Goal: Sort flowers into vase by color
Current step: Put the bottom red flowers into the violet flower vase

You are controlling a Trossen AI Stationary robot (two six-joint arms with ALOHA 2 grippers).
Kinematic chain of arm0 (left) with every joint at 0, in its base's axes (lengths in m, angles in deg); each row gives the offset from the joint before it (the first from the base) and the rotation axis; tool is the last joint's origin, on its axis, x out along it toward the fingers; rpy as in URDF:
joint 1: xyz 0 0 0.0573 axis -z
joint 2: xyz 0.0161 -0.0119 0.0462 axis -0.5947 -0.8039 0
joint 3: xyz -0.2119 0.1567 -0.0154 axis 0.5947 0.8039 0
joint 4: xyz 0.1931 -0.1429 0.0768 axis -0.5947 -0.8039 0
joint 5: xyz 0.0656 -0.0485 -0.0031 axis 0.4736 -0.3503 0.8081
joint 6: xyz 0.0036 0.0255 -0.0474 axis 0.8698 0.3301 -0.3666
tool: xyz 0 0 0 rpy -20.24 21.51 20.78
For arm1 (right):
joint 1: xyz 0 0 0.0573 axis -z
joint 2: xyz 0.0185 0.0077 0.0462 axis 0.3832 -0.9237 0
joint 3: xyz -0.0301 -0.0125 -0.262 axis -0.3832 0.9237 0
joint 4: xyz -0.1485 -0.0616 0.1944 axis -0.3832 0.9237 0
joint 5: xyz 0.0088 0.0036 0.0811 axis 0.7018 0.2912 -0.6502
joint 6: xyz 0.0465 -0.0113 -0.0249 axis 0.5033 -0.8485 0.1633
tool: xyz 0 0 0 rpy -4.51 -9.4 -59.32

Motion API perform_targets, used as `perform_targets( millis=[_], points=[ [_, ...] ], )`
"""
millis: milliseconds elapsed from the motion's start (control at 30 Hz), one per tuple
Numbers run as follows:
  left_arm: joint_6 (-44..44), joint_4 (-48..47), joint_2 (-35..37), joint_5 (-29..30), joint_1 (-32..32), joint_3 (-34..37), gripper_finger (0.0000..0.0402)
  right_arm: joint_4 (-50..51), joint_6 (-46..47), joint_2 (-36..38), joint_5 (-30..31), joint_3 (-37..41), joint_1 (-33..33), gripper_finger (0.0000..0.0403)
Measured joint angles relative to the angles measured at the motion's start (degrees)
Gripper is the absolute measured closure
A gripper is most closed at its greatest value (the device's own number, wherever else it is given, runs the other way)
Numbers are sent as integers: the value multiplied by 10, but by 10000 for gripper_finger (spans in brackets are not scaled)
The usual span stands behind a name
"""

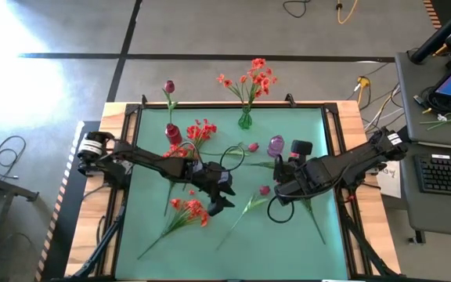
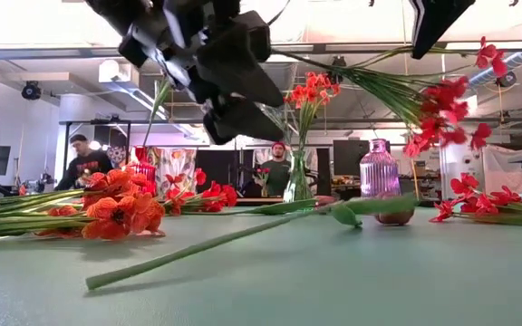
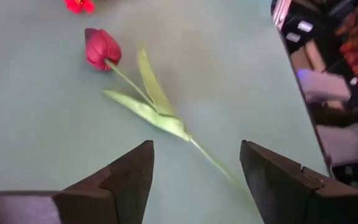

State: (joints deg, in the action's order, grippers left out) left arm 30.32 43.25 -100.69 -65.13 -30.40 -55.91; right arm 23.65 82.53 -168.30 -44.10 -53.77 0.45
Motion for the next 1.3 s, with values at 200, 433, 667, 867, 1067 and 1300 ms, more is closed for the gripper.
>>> perform_targets(
  millis=[200,433,667,867,1067,1300],
  points=[
    [54,-136,79,-1,0,0,182,-3,-50,-7,-23,2,0,390],
    [86,-257,149,37,2,0,185,-5,-112,-19,-91,12,0,390],
    [102,-231,167,58,2,0,185,-51,-110,-19,-186,31,0,390],
    [116,-226,167,77,2,0,185,-93,-68,-19,-294,48,-4,361],
    [117,-224,167,86,2,0,185,-95,-18,-19,-327,68,-5,298],
    [129,-211,167,86,2,0,185,-190,-33,-19,-324,98,-6,229]
  ],
)
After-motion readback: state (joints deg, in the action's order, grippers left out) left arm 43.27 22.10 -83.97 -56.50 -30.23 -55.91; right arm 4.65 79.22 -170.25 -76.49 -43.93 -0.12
